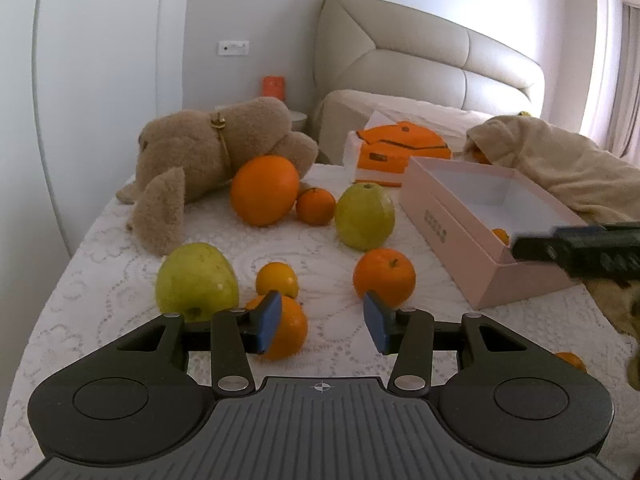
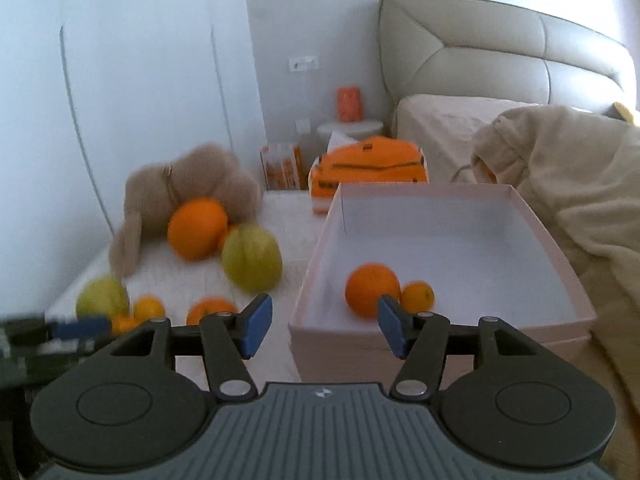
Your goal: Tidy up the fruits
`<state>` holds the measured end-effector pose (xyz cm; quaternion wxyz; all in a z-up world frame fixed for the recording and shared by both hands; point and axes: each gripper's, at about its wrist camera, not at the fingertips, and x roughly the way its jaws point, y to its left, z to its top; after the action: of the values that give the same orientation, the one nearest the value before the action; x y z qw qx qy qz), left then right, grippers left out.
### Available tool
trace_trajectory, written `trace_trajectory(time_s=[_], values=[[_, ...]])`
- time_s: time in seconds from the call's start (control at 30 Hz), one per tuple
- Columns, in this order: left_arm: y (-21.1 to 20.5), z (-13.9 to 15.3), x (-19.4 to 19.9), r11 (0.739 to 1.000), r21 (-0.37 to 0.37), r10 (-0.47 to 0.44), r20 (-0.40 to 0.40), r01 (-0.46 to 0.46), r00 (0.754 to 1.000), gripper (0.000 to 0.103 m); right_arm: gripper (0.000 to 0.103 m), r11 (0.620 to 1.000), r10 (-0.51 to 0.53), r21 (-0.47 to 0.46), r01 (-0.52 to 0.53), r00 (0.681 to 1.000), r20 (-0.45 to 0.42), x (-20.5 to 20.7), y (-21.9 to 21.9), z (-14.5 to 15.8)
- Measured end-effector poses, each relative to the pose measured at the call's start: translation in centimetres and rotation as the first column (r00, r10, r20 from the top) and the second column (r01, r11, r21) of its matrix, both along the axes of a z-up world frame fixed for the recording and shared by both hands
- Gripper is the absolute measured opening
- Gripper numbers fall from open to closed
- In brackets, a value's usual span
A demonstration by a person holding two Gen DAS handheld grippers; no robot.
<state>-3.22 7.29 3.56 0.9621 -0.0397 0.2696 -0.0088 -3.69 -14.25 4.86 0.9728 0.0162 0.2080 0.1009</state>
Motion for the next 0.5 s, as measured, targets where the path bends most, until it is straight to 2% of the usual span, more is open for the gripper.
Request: trace_trajectory(time_s=[0.07, 0.13, 0.3, 0.33, 0.4, 0.5], values=[[0.5, 0.0, -0.2, 1.0, -0.014, 0.013, 0.004, -0.013, 1.0, 0.05, 0.071, 0.999, 0.009, -0.041, -0.01, 1.0, -0.019, -1.3, 0.0, 0.1], [0.9, 0.1, -0.2, 0.999, -0.028, 0.029, 0.001, -0.029, 1.0, 0.05, 0.072, 0.998, 0.04, -0.052, -0.043, 0.998, -0.05, -2.3, -0.1, 0.0], [1.1, 0.3, -0.2, 0.999, -0.011, 0.051, -0.016, -0.051, 0.999, 0.05, 0.072, 0.987, 0.131, -0.063, -0.146, 0.972, -0.194, -3.7, 0.1, -1.9], [1.1, 0.2, -0.1, 0.998, -0.005, 0.055, -0.026, -0.055, 0.998, 0.05, 0.07, 0.986, 0.14, -0.058, -0.156, 0.966, -0.218, -3.8, 0.2, -2.3], [0.9, -0.1, 0.2, 0.998, 0.004, 0.057, -0.044, -0.057, 0.997, 0.05, 0.048, 0.982, 0.163, -0.054, -0.183, 0.95, -0.266, -3.9, 0.5, -3.3], [0.8, -0.5, 0.6, 0.999, 0.01, 0.053, -0.056, -0.052, 0.997, 0.05, 0.047, 0.982, 0.146, -0.075, -0.171, 0.953, -0.264, -3.9, 1.0, -3.8]])
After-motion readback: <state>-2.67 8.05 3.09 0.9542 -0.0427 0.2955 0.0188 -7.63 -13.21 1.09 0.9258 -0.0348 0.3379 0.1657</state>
